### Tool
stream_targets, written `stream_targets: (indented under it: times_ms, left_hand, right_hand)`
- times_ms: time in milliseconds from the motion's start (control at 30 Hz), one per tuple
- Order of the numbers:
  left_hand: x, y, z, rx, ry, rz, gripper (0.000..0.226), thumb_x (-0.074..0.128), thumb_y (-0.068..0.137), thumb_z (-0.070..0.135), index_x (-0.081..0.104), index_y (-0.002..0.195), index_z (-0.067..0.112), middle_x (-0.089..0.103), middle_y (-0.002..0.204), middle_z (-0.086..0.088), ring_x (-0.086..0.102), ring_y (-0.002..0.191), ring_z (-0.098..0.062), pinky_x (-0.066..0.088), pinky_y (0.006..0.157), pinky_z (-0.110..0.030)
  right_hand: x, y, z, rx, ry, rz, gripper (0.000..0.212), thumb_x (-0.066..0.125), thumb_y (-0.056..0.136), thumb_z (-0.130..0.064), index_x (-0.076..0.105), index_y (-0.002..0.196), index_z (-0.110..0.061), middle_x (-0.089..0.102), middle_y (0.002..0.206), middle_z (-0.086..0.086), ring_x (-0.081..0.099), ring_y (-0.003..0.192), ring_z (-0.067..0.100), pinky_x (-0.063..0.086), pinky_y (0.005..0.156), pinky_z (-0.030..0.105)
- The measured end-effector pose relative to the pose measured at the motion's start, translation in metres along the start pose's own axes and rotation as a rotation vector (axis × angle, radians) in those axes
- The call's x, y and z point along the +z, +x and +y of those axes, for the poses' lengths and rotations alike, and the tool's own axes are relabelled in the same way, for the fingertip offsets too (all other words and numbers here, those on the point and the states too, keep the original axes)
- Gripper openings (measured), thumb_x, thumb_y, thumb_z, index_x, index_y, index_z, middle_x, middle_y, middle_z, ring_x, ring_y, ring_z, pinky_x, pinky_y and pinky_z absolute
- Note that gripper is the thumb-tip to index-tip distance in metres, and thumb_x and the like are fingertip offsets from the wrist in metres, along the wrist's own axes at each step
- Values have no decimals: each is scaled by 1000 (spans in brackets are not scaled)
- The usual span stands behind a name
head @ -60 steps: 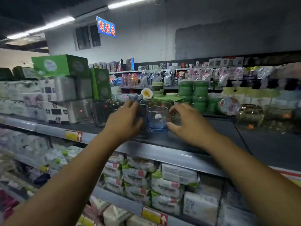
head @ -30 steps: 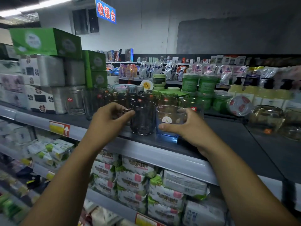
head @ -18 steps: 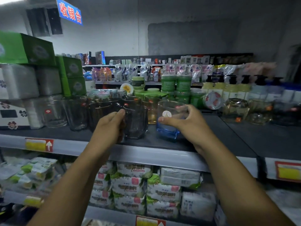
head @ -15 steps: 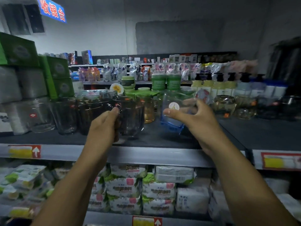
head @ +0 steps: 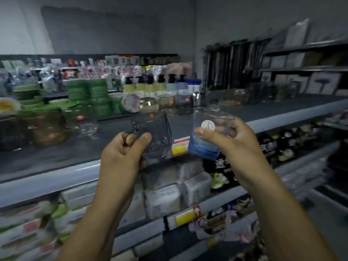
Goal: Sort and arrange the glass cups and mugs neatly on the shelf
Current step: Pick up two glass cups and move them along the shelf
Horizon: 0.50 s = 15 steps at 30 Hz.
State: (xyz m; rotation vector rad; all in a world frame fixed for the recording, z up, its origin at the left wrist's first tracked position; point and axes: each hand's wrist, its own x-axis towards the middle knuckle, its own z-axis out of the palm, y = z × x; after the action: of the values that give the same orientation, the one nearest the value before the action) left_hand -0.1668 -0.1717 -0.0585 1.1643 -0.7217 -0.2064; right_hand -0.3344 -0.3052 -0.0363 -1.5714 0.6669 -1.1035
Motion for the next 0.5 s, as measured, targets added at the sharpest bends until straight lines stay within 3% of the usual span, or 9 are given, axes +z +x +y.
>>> stream_targets:
  times_ms: [67,200,333,500]
  left_hand:
    - [44,-13,-8,11,-12,-59,45,72,93,19,33,71,26,17,69,-9,22,56,-18,28,49,-28]
    - [140,-40,-24,42,6,-113,44,72,92,14,33,75,22,25,64,-4,25,57,-16,32,46,-21]
    - [241,-66,-35,60,6,-133,45,72,93,15,31,77,21,22,69,-10,21,61,-19,27,51,-29]
    - [354,-84,-47,8,-55,-141,43,70,94,11,33,77,23,25,62,3,23,59,-17,28,54,-31]
  right_hand:
    - [-46,1,7,8,-7,38,59,89,68,-44,61,116,-26,75,98,-9,69,99,7,54,96,38]
    - [-144,11,19,19,-41,98,59,89,70,-41,59,117,-24,70,97,-10,67,95,4,53,90,31]
    - [-244,34,29,35,-69,121,58,90,68,-42,59,115,-25,73,89,-12,68,95,7,52,87,32]
    - [-351,74,37,16,-113,126,60,90,68,-43,57,115,-24,72,99,-7,68,97,11,50,82,30]
